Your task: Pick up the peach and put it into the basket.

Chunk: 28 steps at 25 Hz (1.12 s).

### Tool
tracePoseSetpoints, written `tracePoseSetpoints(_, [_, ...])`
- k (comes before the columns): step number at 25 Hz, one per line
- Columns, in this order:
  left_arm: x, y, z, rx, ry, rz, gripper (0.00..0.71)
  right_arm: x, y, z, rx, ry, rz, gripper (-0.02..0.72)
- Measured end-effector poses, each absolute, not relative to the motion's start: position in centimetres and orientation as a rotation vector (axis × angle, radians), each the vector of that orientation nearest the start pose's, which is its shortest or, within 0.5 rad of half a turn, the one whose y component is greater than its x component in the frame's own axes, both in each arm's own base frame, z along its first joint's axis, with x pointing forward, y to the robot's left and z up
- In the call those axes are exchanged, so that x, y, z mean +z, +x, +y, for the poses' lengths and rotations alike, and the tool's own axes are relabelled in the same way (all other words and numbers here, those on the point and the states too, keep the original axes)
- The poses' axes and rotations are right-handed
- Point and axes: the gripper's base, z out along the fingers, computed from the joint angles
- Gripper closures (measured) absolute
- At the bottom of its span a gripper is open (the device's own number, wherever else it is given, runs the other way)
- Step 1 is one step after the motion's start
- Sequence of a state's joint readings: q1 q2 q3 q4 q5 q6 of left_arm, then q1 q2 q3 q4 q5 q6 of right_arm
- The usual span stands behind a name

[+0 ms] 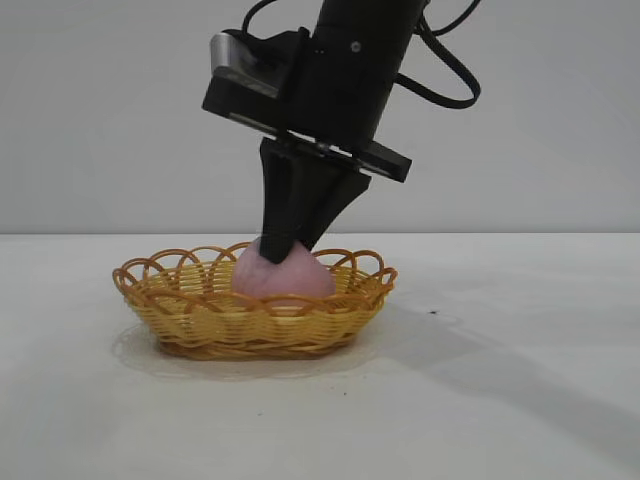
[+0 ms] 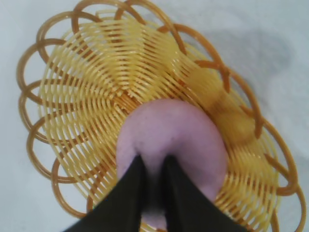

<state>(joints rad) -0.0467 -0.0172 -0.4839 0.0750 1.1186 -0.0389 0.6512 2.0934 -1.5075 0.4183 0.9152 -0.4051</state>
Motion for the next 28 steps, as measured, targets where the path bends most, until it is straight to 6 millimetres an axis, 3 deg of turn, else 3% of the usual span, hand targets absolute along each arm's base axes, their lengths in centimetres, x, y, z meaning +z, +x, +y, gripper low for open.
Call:
tracePoseSetpoints(3, [26.8, -0.8, 0.7, 0.039, 0.002, 2.099, 0.325, 16.7, 31.8, 27.9, 0.557, -1.190, 2.723, 0.373])
tracePoseSetpoints(6, [26.8, -0.8, 0.7, 0.039, 0.002, 2.099, 0.325, 18.7, 31.7, 27.8, 0.559, -1.173, 2.666, 0.380])
tracePoseSetpoints(7, [26.8, -0.8, 0.7, 0.039, 0.002, 2.099, 0.325, 19.4, 31.7, 27.7, 0.554, -1.165, 2.637, 0.339])
tracePoseSetpoints(10, [26.8, -0.8, 0.7, 0.039, 0.002, 2.099, 0.325, 21.9, 31.9, 27.4, 0.512, -1.128, 2.537, 0.354])
tracePoseSetpoints(13, [26.8, -0.8, 0.7, 0.039, 0.002, 2.099, 0.325, 22.5, 32.9, 26.4, 0.475, -1.057, 2.523, 0.354])
tracePoseSetpoints(17, [26.8, -0.8, 0.7, 0.039, 0.002, 2.099, 0.325, 22.5, 35.5, 22.8, 0.437, -0.898, 2.569, 0.354])
tracePoseSetpoints(23, [26.8, -0.8, 0.7, 0.039, 0.002, 2.099, 0.325, 22.4, 38.8, 15.8, 0.372, -0.675, 2.645, 0.354])
tracePoseSetpoints(28, [26.8, -0.8, 0.7, 0.039, 0.002, 2.099, 0.325, 20.9, 39.8, 13.7, 0.351, -0.612, 2.712, 0.354])
